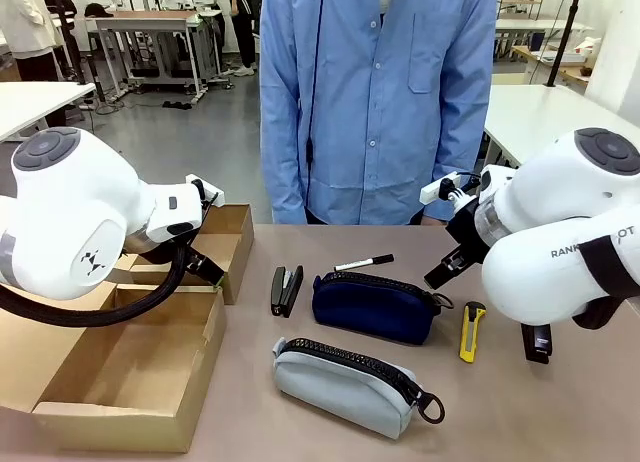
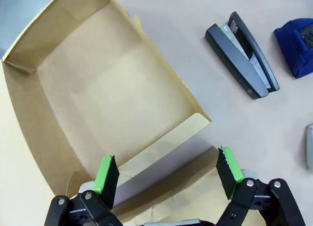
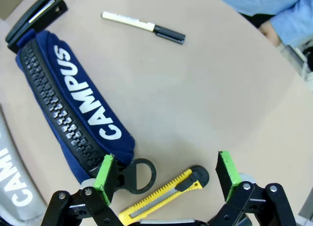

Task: Place items inside the box.
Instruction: Pick up a Pencil pouch or Stapler and place it inside the Mailer Box closest to the robot.

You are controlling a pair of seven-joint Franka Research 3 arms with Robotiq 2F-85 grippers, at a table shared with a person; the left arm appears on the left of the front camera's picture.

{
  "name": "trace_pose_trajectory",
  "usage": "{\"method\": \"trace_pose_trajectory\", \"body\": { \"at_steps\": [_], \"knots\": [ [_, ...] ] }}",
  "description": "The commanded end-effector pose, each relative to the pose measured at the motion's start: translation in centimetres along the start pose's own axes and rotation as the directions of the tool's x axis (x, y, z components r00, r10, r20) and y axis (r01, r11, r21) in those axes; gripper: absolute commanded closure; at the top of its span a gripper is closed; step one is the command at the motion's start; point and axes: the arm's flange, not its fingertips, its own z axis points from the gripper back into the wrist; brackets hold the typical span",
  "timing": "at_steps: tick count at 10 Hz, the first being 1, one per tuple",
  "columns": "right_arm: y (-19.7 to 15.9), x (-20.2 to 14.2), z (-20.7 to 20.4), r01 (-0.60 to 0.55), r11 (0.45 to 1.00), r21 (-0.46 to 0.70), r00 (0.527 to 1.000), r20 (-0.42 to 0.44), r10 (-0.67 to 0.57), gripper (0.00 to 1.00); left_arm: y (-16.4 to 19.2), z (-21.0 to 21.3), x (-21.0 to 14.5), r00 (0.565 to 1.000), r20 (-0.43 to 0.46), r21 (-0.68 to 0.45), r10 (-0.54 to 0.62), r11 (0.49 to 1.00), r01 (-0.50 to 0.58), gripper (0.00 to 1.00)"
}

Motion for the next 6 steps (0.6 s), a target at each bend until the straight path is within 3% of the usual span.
{"method": "trace_pose_trajectory", "body": {
  "at_steps": [1, 2, 3, 4, 6],
  "knots": [
    [-0.5, 0.9, 1.5, 0.015, 0.996, 0.090, 1.000, 0.016, -0.016, 0.00, 0.0, 0.0, 0.0, 1.000, 0.000, 0.000, 0.000, 1.000, 0.000, 0.00],
    [-1.7, 1.8, 3.9, 0.104, 0.986, 0.130, 0.994, -0.041, -0.100, 0.00, 0.4, 3.4, 0.4, 0.999, 0.006, -0.095, 0.035, 0.995, -0.034, 0.00],
    [-3.4, 1.9, 7.4, 0.255, 0.956, 0.147, 0.965, -0.098, -0.242, 0.00, 0.7, 7.3, 0.1, 0.988, -0.071, -0.165, 0.139, 0.975, -0.149, 0.00],
    [-5.9, 0.9, 11.9, 0.349, 0.909, 0.227, 0.936, -0.043, -0.349, 0.00, 1.8, 11.6, -0.6, 0.970, -0.037, -0.231, 0.239, 0.943, -0.241, 0.00],
    [-11.2, -4.0, 18.4, 0.462, 0.794, 0.395, 0.873, -0.044, -0.486, 0.00, 5.4, 17.8, -4.4, 0.946, 0.074, -0.450, 0.316, 0.857, -0.251, 0.00]
  ]
}}
